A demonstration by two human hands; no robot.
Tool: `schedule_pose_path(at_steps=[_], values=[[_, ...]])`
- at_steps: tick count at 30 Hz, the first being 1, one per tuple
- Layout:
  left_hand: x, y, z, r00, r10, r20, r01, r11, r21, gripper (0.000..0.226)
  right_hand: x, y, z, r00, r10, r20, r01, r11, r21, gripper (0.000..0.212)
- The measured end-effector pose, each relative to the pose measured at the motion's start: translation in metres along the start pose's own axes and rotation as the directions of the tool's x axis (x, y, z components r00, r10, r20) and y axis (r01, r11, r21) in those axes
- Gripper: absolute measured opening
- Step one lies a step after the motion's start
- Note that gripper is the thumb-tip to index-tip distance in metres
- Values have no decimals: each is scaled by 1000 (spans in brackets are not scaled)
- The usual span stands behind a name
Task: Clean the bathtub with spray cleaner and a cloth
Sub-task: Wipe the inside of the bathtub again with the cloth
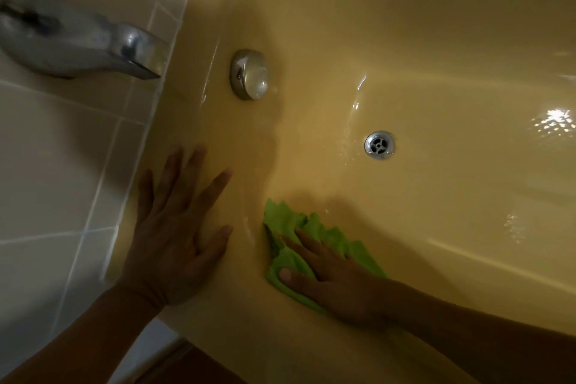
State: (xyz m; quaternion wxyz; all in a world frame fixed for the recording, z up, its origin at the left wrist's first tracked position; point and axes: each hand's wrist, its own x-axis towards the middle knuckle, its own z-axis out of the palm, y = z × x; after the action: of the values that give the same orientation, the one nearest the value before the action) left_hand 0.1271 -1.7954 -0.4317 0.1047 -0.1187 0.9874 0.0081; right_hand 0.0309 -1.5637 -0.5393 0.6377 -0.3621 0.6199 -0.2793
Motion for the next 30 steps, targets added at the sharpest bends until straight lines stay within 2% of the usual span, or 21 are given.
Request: schedule_pose_path(at_steps=[6,7,10,14,19,22,26,28,30], values=[[4,-6,-1,1000,-21,-17,21,1000,9,76,3,13,-3,994,105,-4,-105,994,13,46],[5,-6,-1,1000,-21,-14,21,1000,9,76,10,18,-2,991,131,-16,-131,991,20,54],[8,-11,-1,1000,-14,-8,14,1000,15,77,39,37,0,974,216,-68,-215,976,18,98],[11,-17,0,1000,-2,-13,3,999,36,79,88,49,1,933,333,-137,-325,942,80,109],[17,-21,0,999,16,-28,-15,1000,21,82,139,13,-7,880,404,-251,-319,893,319,91],[20,-23,-1,999,21,-37,-21,1000,-1,84,159,-20,-13,866,369,-336,-190,866,463,90],[23,-26,-2,999,20,-39,-21,1000,-2,82,150,-54,-18,874,310,-373,-92,861,500,85],[24,-27,-2,999,17,-39,-17,1000,-14,80,133,-66,-13,893,235,-383,-36,886,462,84],[25,-27,-3,999,18,-40,-19,1000,-25,79,112,-75,-5,911,133,-389,34,918,394,67]])
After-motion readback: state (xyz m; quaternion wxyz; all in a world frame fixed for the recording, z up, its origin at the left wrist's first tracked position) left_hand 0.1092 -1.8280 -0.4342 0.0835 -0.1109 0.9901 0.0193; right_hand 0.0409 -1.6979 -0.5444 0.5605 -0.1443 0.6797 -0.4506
